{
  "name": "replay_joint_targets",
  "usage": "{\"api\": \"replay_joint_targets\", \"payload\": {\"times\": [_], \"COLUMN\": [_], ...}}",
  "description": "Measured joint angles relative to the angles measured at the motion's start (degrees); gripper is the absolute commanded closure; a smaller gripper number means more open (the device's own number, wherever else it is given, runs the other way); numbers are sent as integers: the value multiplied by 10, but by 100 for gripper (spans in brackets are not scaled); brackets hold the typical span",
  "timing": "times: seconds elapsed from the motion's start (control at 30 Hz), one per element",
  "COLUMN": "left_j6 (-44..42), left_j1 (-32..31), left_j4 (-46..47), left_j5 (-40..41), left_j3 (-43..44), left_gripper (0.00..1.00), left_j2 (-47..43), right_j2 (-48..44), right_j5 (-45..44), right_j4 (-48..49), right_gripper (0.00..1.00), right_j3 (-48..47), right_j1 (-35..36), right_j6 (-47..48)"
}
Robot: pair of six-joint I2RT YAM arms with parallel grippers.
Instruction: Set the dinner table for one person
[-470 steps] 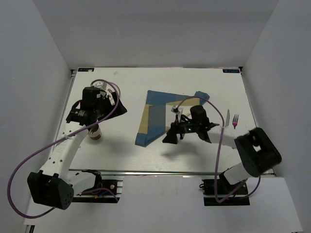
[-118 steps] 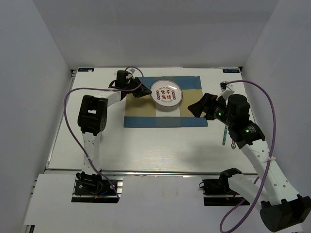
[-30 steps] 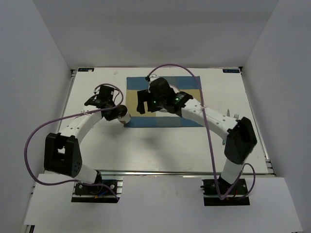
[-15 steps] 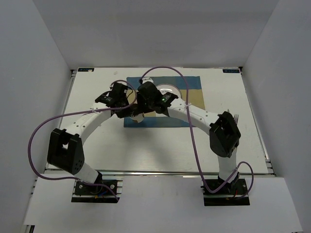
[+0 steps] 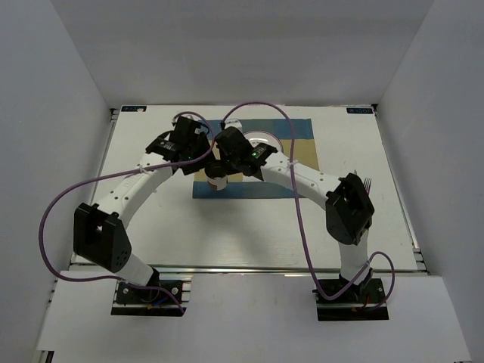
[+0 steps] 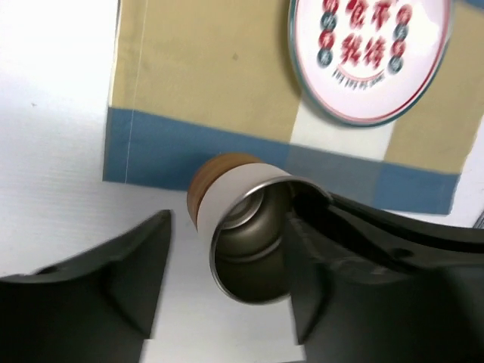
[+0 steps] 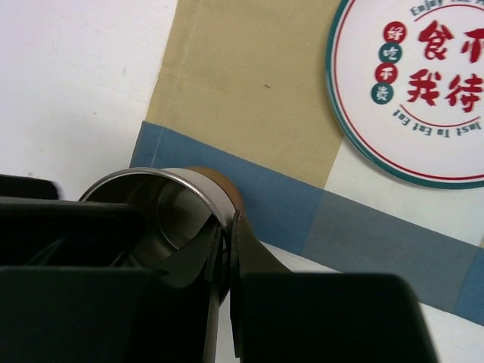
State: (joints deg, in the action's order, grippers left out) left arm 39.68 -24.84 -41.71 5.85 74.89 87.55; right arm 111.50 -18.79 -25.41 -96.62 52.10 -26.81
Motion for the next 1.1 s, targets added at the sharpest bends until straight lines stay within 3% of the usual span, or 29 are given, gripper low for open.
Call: {"api": "replay_joint_targets", "payload": {"times": [0.2, 0.3, 0.43, 0.6, 0.7, 1.1], "left_j6": [21, 28, 24, -3, -24, -63], "left_j1": [5, 10, 14, 14, 14, 14], "left_j4": [-21, -38, -50, -47, -46, -23], "left_j5": [44, 72, 99, 102, 101, 75], "left_j3": [52, 52, 41, -18, -54, -101], "left_gripper": [2, 2, 2, 2, 2, 2], "left_j2": [-8, -27, -60, -103, -111, -99], "right_j2": [29, 44, 100, 199, 230, 299], "right_j5": [-17, -19, -22, -27, -25, 16], "right_j4": [-19, -25, -51, -66, -67, -57], "right_gripper": [100, 100, 100, 100, 100, 100], "right_j3": [-58, -80, -159, -278, -297, -343], "right_j1": [-23, -62, -163, -288, -346, -414], "right_j6": [-13, -20, -23, -7, 6, 42]}}
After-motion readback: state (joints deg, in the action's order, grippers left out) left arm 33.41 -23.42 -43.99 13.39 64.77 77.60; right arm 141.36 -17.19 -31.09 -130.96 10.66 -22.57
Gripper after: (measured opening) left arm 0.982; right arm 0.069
